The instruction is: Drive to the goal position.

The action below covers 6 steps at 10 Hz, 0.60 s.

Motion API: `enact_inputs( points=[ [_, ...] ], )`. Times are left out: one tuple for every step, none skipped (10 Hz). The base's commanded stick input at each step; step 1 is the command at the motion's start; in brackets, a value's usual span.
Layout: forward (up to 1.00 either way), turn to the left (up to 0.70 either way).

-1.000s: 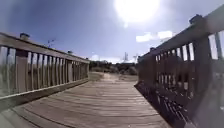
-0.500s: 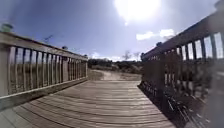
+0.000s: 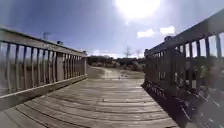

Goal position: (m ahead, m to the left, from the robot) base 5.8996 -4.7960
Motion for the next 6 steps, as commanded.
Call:
enact_inputs(
  points=[
    [0.70,0.00],
    [0.70,0.00],
    [0.70,0.00],
    [0.70,0.00],
    [0.70,0.00],
    [0.70,0.00]
  ],
)
